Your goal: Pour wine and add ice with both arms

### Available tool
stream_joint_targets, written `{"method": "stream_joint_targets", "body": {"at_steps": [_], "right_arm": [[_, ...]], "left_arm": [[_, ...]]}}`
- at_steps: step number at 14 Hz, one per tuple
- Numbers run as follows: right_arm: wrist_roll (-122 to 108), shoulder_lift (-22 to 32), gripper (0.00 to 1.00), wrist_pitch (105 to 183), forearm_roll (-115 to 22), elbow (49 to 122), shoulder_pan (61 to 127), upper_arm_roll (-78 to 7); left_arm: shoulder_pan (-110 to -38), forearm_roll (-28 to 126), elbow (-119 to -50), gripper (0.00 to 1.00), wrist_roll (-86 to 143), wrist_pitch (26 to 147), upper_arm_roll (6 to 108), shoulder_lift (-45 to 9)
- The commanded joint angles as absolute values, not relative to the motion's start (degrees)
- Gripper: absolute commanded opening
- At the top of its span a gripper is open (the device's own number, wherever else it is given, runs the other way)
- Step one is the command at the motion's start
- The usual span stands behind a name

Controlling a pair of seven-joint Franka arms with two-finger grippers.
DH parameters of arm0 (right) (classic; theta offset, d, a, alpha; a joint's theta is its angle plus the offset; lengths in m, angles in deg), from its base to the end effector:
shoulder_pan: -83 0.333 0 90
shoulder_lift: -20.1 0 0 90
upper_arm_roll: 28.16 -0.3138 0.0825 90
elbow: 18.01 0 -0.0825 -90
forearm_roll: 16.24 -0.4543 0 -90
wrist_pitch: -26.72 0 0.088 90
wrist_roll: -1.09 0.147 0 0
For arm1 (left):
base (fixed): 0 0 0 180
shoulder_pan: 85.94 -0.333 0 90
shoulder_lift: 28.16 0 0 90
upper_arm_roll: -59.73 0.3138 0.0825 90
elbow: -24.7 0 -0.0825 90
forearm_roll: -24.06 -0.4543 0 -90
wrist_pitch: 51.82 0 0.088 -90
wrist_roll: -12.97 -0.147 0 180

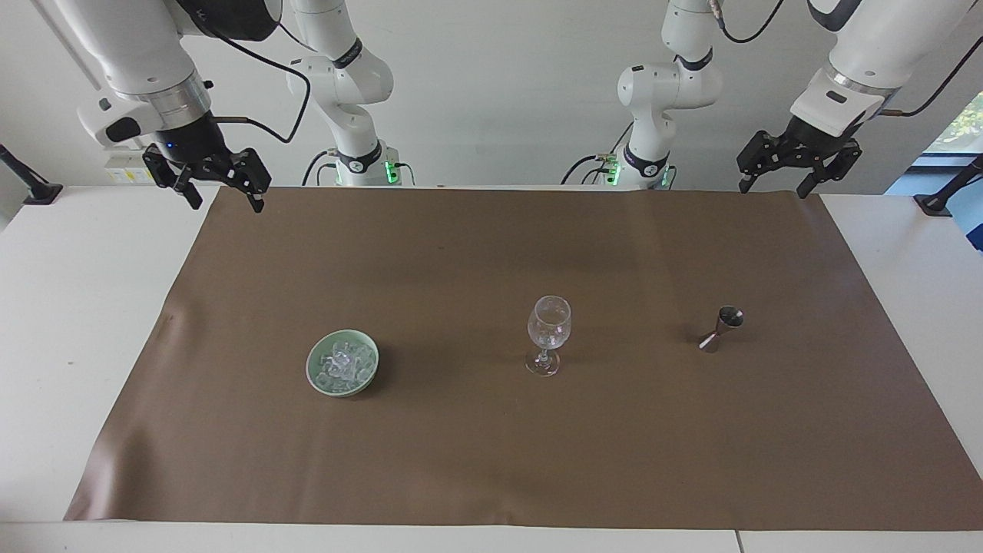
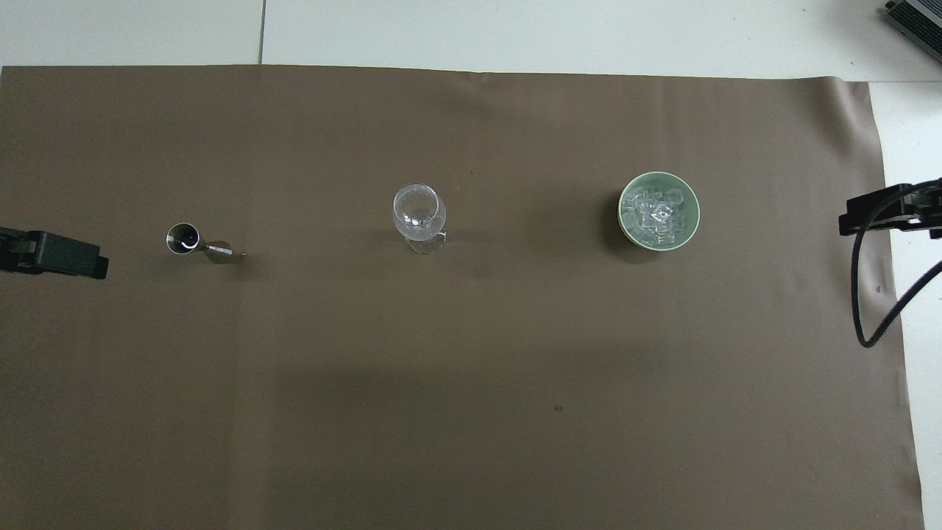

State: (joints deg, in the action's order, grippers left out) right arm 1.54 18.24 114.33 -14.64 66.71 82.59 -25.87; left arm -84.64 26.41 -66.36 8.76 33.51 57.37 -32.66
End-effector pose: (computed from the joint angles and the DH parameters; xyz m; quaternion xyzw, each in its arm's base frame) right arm 0.6309 -0.0336 0.6081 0.9995 -0.0282 0.0087 0.0148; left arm 0.5893 -0.0448 0.6131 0.9973 -0.0700 -0.0107 0.0189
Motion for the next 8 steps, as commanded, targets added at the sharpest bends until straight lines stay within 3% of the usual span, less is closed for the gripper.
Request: {"method": "stream_joint_targets", "body": {"at_steps": [1,8], "right_arm": [[0.21,19.14,1.0,114.61,-15.36,67.78,82.39,-25.78],[0.21,19.14,1.0,114.61,-15.36,67.78,82.39,-25.78]], "left_arm": [[-83.31,27.05,-67.24,1.0,9.02,33.87,57.88,-33.87],[-82.96,27.22,-68.2,1.0,11.73,36.59,57.88,-32.81]]}}
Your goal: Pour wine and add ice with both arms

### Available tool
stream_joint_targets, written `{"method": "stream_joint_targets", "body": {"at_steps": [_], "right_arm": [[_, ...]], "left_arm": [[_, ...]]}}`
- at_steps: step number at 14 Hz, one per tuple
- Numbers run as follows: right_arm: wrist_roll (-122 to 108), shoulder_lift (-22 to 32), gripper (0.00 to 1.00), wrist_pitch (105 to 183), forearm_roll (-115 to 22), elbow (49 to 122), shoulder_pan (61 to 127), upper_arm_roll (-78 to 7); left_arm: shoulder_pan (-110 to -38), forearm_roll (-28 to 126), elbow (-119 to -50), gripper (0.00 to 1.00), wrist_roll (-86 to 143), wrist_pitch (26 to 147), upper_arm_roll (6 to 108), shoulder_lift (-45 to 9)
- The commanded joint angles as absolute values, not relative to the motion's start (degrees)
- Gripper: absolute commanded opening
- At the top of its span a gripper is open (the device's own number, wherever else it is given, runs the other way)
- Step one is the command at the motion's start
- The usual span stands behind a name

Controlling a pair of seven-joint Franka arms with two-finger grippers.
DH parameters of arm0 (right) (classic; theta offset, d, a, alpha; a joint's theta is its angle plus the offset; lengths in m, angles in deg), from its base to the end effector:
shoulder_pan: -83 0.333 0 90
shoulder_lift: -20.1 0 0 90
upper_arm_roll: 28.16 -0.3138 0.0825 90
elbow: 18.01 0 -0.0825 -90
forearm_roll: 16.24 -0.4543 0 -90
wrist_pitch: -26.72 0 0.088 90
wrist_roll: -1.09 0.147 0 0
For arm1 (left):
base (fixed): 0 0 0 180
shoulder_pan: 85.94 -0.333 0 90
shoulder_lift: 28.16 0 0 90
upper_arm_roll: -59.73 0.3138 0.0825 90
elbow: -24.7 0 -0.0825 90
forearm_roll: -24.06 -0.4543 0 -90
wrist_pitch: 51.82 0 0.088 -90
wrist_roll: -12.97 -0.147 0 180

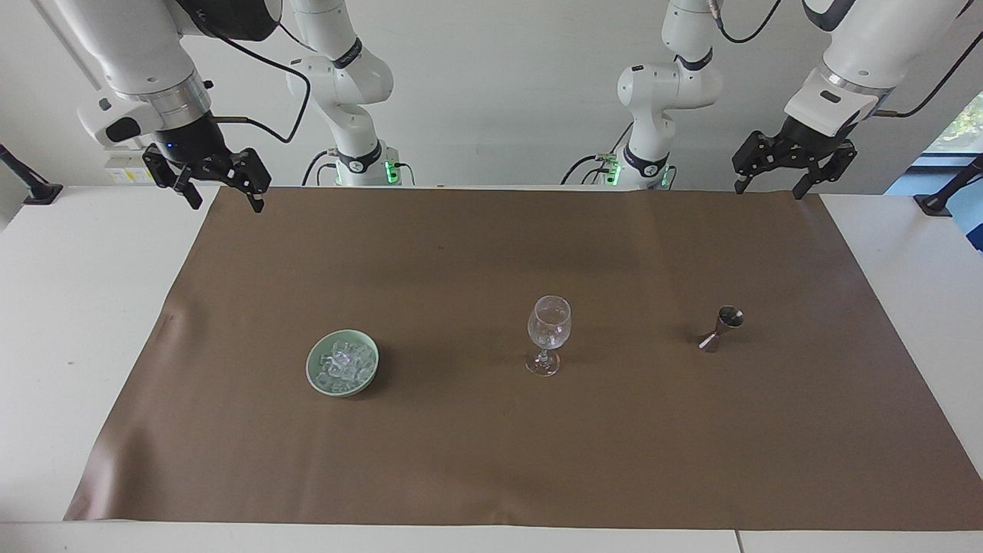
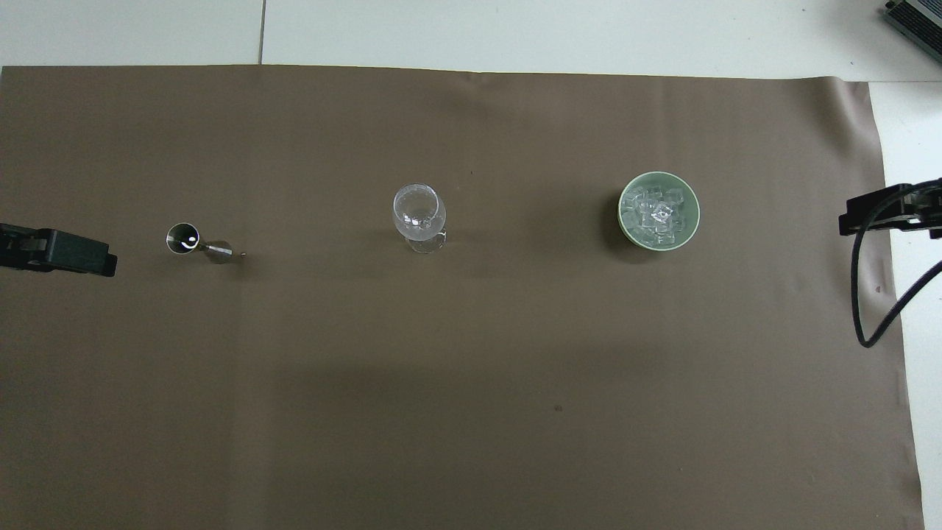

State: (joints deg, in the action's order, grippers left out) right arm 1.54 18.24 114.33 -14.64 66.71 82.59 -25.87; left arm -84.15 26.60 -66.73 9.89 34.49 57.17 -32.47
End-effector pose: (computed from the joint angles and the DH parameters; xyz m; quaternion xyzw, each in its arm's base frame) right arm 0.6309 -0.0336 0.6081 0.9995 -0.0282 0.0087 0.0148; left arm 0.5919 -0.0527 0.6092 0.9976 -0.0660 -0.0073 0.0204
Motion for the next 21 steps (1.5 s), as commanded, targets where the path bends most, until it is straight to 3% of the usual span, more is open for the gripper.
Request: {"method": "stream_joint_targets", "body": {"at_steps": [1,12,21], "right_arm": [[0.21,19.14,1.0,114.61,-15.36,67.78,82.39,-25.78],[0.21,19.14,1.0,114.61,-15.36,67.78,82.39,-25.78],[0.21,19.14,1.0,114.61,-15.36,67.78,82.39,-25.78]], "left_arm": [[-82.96,27.66,-68.12,1.0,12.09,36.51,57.88,-32.64],[-86.82,32.67,-69.87,1.0,24.83,36.77,58.23,-29.12],[-92.7,42.15,-74.79,1.0,49.95,37.04,58.23,-28.34]]}}
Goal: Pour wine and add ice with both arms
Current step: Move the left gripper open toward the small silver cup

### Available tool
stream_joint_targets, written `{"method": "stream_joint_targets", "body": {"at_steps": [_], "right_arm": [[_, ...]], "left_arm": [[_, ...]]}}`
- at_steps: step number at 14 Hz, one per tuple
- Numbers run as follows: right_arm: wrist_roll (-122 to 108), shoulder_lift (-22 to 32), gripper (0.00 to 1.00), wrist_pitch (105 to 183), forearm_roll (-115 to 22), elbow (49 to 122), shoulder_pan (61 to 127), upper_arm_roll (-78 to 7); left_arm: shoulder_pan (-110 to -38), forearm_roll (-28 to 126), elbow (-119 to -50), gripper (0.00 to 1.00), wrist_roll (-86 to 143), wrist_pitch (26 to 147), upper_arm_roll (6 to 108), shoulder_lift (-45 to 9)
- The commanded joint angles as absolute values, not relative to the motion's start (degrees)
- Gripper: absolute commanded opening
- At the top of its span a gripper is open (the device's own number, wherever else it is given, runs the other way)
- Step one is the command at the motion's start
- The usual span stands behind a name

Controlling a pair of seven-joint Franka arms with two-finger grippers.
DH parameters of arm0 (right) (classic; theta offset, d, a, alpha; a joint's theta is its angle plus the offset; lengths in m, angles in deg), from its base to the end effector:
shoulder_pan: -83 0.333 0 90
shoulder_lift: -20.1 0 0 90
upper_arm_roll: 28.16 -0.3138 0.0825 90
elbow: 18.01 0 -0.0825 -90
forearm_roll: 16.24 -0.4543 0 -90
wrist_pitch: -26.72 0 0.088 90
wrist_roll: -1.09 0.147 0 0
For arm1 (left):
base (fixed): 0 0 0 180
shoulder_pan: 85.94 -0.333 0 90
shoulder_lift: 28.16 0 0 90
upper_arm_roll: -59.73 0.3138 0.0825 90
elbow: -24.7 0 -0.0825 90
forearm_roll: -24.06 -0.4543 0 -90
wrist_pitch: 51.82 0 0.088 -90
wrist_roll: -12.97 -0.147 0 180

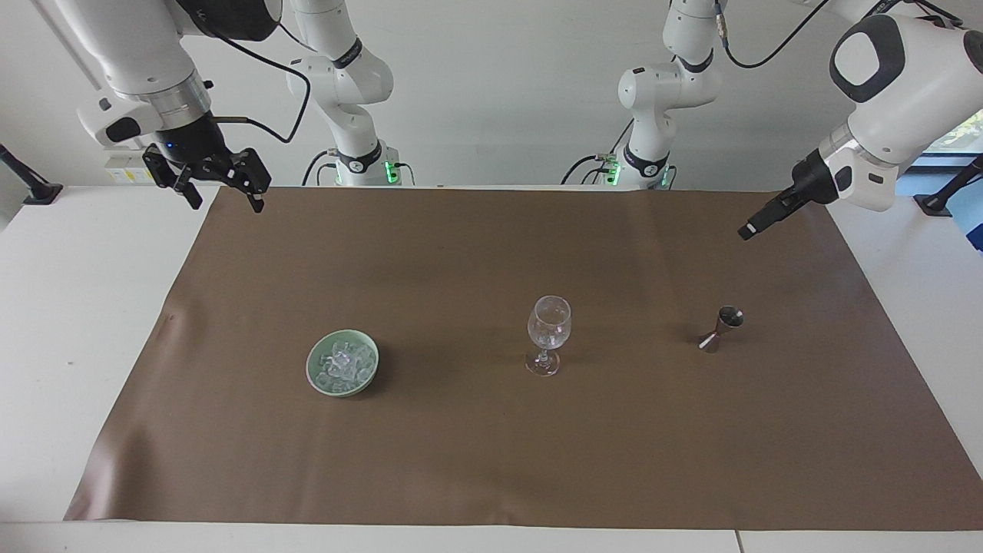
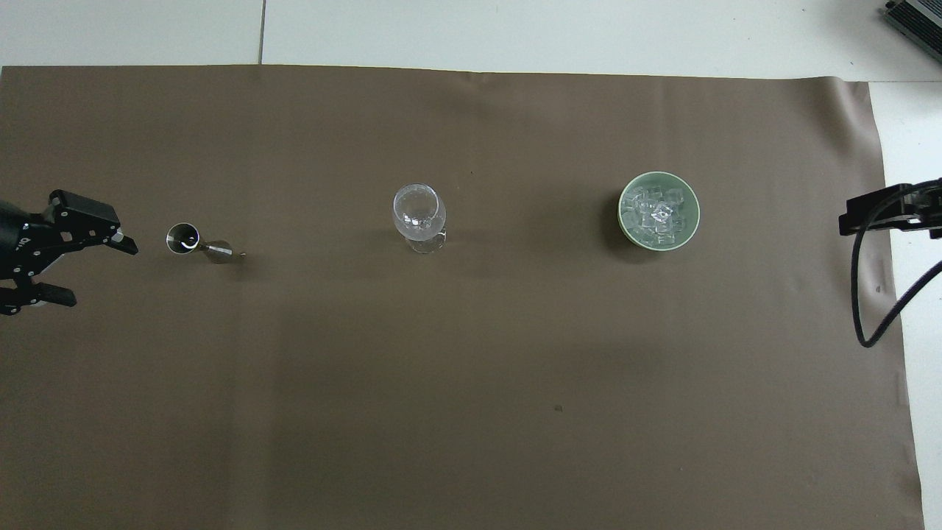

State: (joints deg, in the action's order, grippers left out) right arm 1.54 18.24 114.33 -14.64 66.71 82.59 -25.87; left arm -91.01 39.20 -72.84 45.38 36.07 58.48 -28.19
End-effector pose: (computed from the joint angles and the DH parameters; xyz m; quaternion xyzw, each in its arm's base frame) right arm 0.6309 -0.0336 0.6081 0.9995 -0.0282 0.0087 0.0148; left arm 0.6077 0.0013 0.5148 0.9369 0.3130 -0.1130 0.1070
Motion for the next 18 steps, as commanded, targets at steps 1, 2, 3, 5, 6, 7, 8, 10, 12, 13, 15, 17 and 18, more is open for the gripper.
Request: {"method": "stream_joint_targets", "body": {"at_steps": [1,2,3,5,6,7,8,10,12,13,15,17,18], "right_arm": [[0.21,19.14,1.0,114.61,-15.36,67.78,82.39,-25.78],[0.21,19.14,1.0,114.61,-15.36,67.78,82.39,-25.78],[0.21,19.14,1.0,114.61,-15.36,67.78,82.39,-25.78],[0.21,19.14,1.0,114.61,-15.36,67.78,82.39,-25.78],[0.21,19.14,1.0,114.61,-15.36,67.78,82.39,-25.78],[0.21,19.14,1.0,114.61,-15.36,67.78,82.39,-25.78],[0.21,19.14,1.0,114.61,-15.36,67.78,82.39,-25.78],[0.21,19.14,1.0,114.61,-15.36,67.78,82.39,-25.78],[0.21,19.14,1.0,114.61,-15.36,67.78,82.39,-25.78],[0.21,19.14,1.0,114.61,-15.36,67.78,82.39,-25.78],[0.21,19.14,1.0,114.61,-15.36,67.78,82.39,-25.78],[0.21,19.14,1.0,114.61,-15.36,67.78,82.39,-25.78],[0.21,19.14,1.0,114.61,-15.36,67.78,82.39,-25.78]], "left_arm": [[-92.97,43.64,-75.14,1.0,53.2,36.6,58.23,-28.25],[-93.41,44.79,-75.76,1.0,57.23,36.42,58.23,-28.07],[-94.98,46.37,-77.42,1.0,60.49,37.38,58.23,-27.9],[-96.14,48.58,-79.01,1.0,62.19,38.88,58.32,-28.33],[-96.4,48.93,-79.1,1.0,63.93,39.06,58.32,-28.07],[-97.53,50.15,-79.45,1.0,66.65,39.41,58.23,-27.81],[-98.42,51.99,-79.63,1.0,67.54,39.58,58.23,-27.28],[-99.73,55.68,-79.72,1.0,67.73,38.88,58.23,-24.74],[-101.06,58.15,-79.81,1.0,67.64,38.88,58.23,-23.07],[-101.32,59.47,-79.72,1.0,67.73,38.71,58.23,-22.28],[-104.39,62.1,-79.72,1.0,67.56,38.09,58.23,-19.73],[-106.15,64.74,-79.72,1.0,67.55,38.0,58.23,-18.06],[-107.38,66.67,-79.81,1.0,67.55,38.09,58.23,-17.27]]}}
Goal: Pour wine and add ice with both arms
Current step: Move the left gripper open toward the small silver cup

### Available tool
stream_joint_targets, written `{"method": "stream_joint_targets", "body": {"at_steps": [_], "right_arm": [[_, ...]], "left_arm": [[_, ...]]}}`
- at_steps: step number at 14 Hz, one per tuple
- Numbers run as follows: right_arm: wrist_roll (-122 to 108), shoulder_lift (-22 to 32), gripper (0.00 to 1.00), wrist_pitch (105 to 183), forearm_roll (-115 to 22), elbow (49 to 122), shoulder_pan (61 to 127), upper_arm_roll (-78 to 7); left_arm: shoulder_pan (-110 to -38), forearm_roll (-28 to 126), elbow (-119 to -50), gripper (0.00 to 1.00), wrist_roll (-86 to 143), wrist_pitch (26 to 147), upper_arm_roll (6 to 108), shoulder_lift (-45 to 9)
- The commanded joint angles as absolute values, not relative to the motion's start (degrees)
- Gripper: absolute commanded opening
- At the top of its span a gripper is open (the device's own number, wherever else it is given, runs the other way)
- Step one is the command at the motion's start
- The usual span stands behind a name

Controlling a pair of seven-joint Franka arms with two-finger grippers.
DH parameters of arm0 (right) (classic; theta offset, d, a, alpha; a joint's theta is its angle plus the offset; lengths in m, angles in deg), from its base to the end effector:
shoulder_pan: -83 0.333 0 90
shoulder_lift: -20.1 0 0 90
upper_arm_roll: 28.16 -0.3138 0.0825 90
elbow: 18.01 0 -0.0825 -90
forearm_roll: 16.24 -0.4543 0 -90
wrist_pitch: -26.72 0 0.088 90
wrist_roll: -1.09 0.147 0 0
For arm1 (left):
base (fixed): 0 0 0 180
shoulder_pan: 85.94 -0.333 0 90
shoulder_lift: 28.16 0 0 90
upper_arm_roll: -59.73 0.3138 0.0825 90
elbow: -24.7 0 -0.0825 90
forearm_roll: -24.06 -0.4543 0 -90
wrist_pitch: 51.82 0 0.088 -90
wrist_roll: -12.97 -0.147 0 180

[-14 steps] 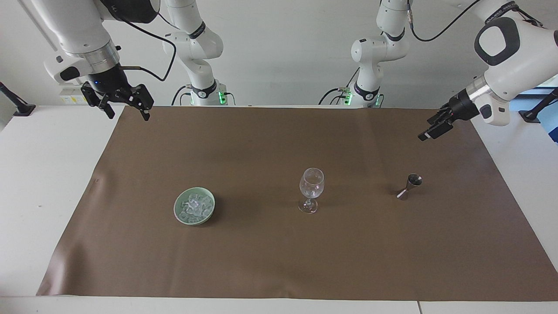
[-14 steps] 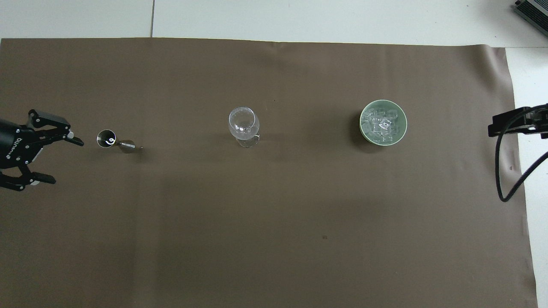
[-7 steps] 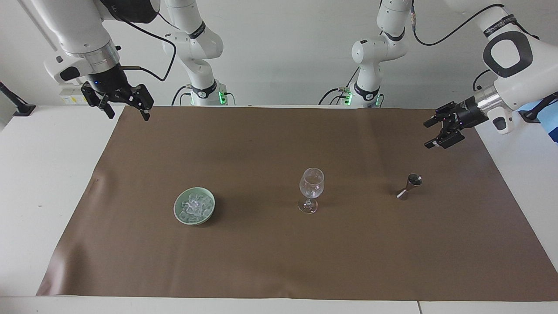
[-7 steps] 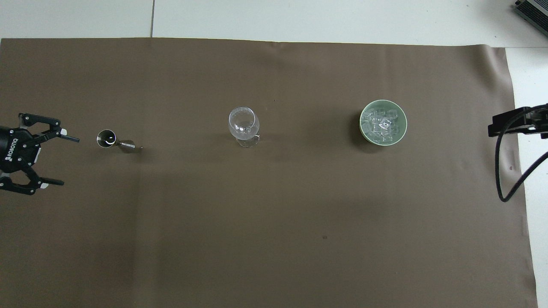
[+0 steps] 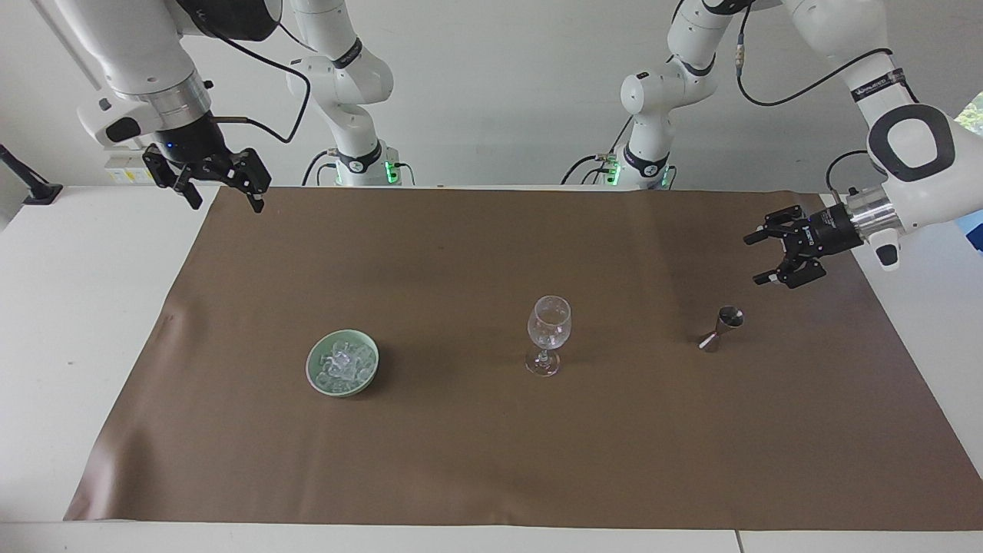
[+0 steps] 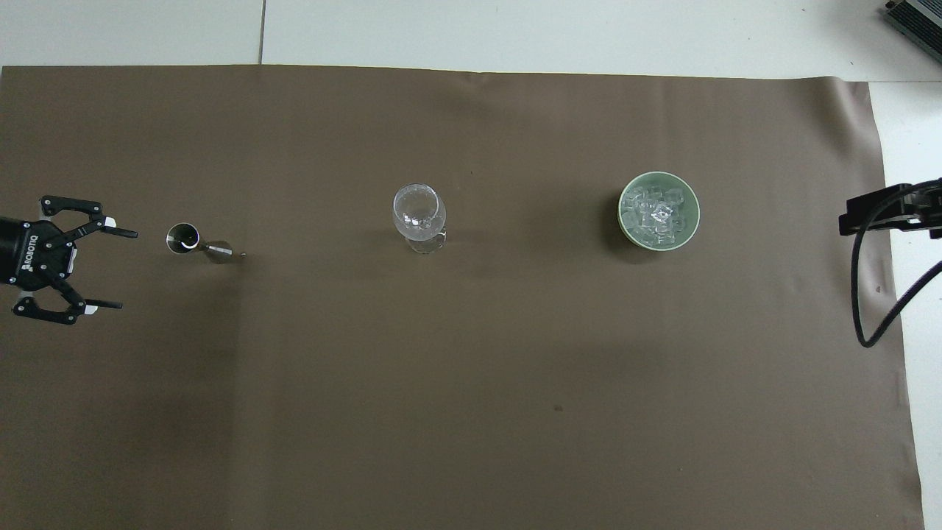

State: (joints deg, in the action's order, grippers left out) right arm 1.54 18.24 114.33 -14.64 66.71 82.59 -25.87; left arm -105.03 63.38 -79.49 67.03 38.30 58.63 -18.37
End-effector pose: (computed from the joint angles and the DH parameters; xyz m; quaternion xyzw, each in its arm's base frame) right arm 0.6309 -0.0336 0.6081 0.9995 -0.0282 0.0087 0.0148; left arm 0.6163 0.1026 0.3796 0.7035 0.5982 -0.2875 0.2540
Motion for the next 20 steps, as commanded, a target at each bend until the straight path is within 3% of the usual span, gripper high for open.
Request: {"method": "stream_joint_targets", "body": {"at_steps": [1,8,13,20], "right_arm": [[0.21,19.14,1.0,114.61,-15.36,67.78,82.39,-25.78],[0.21,19.14,1.0,114.61,-15.36,67.78,82.39,-25.78],[0.21,19.14,1.0,114.61,-15.36,67.78,82.39,-25.78],[0.21,19.14,1.0,114.61,-15.36,67.78,82.39,-25.78]], "left_arm": [[-108.17,68.51,-79.89,1.0,67.55,38.0,58.32,-16.39],[-111.26,75.99,-82.53,1.0,67.38,40.2,58.23,-14.36],[-113.1,82.58,-82.36,1.0,66.94,40.37,58.14,-7.16],[-113.19,85.75,-83.05,1.0,58.43,42.21,58.14,-2.76]]}}
